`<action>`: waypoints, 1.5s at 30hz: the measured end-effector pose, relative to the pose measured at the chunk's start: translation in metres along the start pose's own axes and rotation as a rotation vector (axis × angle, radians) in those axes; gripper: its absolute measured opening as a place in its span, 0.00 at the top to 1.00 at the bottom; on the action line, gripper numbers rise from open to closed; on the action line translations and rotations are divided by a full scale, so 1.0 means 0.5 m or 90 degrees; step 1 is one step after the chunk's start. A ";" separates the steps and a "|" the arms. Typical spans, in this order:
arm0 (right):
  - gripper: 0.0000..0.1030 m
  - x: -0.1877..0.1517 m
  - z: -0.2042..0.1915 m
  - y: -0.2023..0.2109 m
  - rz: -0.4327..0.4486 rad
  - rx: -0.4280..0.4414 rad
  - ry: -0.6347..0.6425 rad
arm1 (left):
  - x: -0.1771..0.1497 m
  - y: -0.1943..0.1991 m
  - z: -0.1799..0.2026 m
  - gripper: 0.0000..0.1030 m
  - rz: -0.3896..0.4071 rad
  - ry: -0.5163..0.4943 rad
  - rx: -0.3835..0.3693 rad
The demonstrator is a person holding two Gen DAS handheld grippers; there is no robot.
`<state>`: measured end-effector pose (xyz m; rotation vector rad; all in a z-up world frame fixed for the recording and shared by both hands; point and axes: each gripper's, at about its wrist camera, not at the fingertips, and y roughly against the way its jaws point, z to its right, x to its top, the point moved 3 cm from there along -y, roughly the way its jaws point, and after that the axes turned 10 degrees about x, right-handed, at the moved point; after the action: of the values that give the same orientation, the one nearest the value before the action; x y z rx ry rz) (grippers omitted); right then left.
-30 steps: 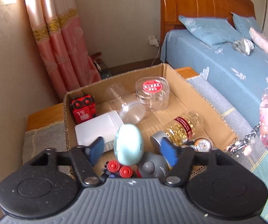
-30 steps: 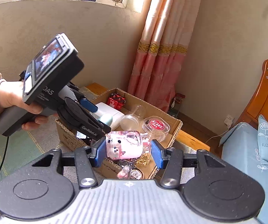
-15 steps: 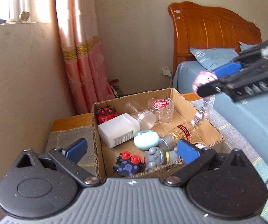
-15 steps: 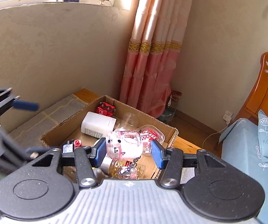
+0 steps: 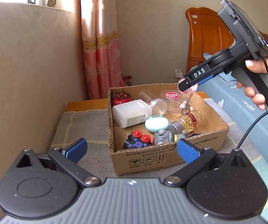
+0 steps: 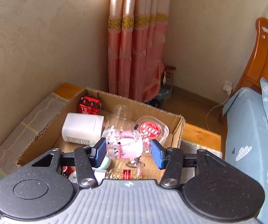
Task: Organize rigid objects
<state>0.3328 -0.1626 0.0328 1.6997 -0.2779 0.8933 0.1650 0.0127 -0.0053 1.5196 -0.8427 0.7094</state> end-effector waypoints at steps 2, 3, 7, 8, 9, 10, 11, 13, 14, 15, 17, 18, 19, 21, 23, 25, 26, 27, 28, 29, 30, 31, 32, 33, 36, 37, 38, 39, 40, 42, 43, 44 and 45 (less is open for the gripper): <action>0.22 -0.006 -0.009 0.005 -0.001 -0.005 0.005 | 0.001 0.001 -0.003 0.01 0.003 0.002 0.003; 0.16 -0.008 -0.013 0.012 0.005 -0.011 0.004 | 0.002 0.001 -0.004 0.01 0.005 0.002 0.006; 0.04 -0.015 -0.029 0.053 0.019 -0.026 -0.005 | 0.006 0.002 -0.005 0.01 0.008 0.002 0.018; 0.03 -0.019 -0.033 0.065 0.017 -0.039 -0.011 | 0.008 0.002 -0.006 0.01 0.007 0.002 0.022; 0.02 -0.025 -0.037 0.076 0.018 -0.051 -0.015 | 0.010 0.003 -0.006 0.01 0.005 0.005 0.027; 0.00 -0.034 -0.043 0.091 0.020 -0.068 -0.021 | 0.012 0.003 -0.008 0.01 0.000 0.008 0.033; 0.00 -0.045 -0.048 0.104 0.024 -0.082 -0.028 | 0.015 0.003 -0.008 0.01 -0.005 0.011 0.039; 0.00 -0.075 -0.058 0.130 0.023 -0.101 -0.048 | 0.021 0.007 -0.009 0.01 -0.013 0.014 0.051; 0.00 -0.092 -0.065 0.142 0.025 -0.107 -0.057 | 0.024 0.011 -0.007 0.01 -0.014 0.014 0.056; 0.00 -0.111 -0.074 0.152 0.028 -0.111 -0.065 | 0.027 0.014 -0.005 0.01 -0.017 0.013 0.062; 0.00 -0.145 -0.094 0.165 0.031 -0.122 -0.071 | 0.034 0.019 0.002 0.01 -0.025 0.012 0.069; 0.00 -0.161 -0.105 0.170 0.033 -0.127 -0.072 | 0.036 0.023 0.006 0.01 -0.027 0.010 0.070; 0.00 -0.175 -0.112 0.174 0.034 -0.132 -0.078 | 0.038 0.026 0.010 0.01 -0.031 0.006 0.070; 0.00 -0.195 -0.120 0.184 0.039 -0.134 -0.102 | 0.039 0.032 0.018 0.01 -0.036 0.001 0.069; 0.00 -0.209 -0.125 0.194 0.048 -0.136 -0.121 | 0.038 0.037 0.023 0.01 -0.043 -0.003 0.074; 0.00 -0.215 -0.125 0.201 0.054 -0.133 -0.135 | 0.036 0.040 0.026 0.01 -0.050 -0.008 0.075; 0.00 -0.218 -0.123 0.203 0.056 -0.131 -0.144 | 0.036 0.042 0.026 0.01 -0.054 -0.006 0.077; 0.00 -0.219 -0.122 0.203 0.057 -0.128 -0.150 | 0.035 0.044 0.026 0.01 -0.058 -0.002 0.076; 0.00 -0.221 -0.122 0.203 0.057 -0.129 -0.154 | 0.035 0.045 0.027 0.01 -0.061 -0.001 0.075; 0.00 -0.222 -0.122 0.201 0.056 -0.132 -0.156 | 0.035 0.046 0.027 0.01 -0.063 0.000 0.076; 0.00 -0.223 -0.121 0.200 0.055 -0.132 -0.157 | 0.034 0.045 0.028 0.01 -0.066 -0.001 0.077; 0.00 -0.222 -0.121 0.200 0.055 -0.130 -0.159 | 0.034 0.044 0.028 0.01 -0.070 -0.002 0.078; 0.00 -0.224 -0.121 0.201 0.055 -0.129 -0.161 | 0.034 0.044 0.027 0.01 -0.073 -0.001 0.078; 0.00 -0.224 -0.121 0.201 0.056 -0.129 -0.161 | 0.034 0.045 0.027 0.01 -0.074 0.001 0.078; 0.00 -0.224 -0.121 0.203 0.057 -0.130 -0.161 | 0.036 0.047 0.025 0.01 -0.074 0.005 0.081; 0.00 -0.224 -0.122 0.203 0.058 -0.130 -0.161 | 0.037 0.048 0.024 0.01 -0.074 0.005 0.081; 0.00 -0.224 -0.122 0.205 0.059 -0.131 -0.161 | 0.037 0.049 0.024 0.01 -0.073 0.005 0.082; 0.00 -0.223 -0.123 0.205 0.060 -0.131 -0.160 | 0.037 0.050 0.023 0.01 -0.073 0.006 0.084; 0.00 -0.223 -0.123 0.206 0.061 -0.130 -0.161 | 0.038 0.051 0.022 0.01 -0.073 0.006 0.084; 0.00 -0.222 -0.123 0.207 0.062 -0.131 -0.161 | 0.038 0.052 0.021 0.01 -0.073 0.008 0.085; 0.00 -0.222 -0.123 0.208 0.062 -0.131 -0.161 | 0.039 0.053 0.021 0.01 -0.073 0.007 0.085; 0.00 -0.222 -0.123 0.209 0.062 -0.131 -0.161 | 0.039 0.053 0.021 0.01 -0.073 0.007 0.086; 0.00 -0.222 -0.123 0.209 0.062 -0.133 -0.162 | 0.039 0.055 0.022 0.01 -0.073 0.006 0.087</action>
<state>0.1689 -0.1705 0.0375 1.6140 -0.6080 0.6915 0.1524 -0.0014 0.0245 1.6713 -0.7050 0.7013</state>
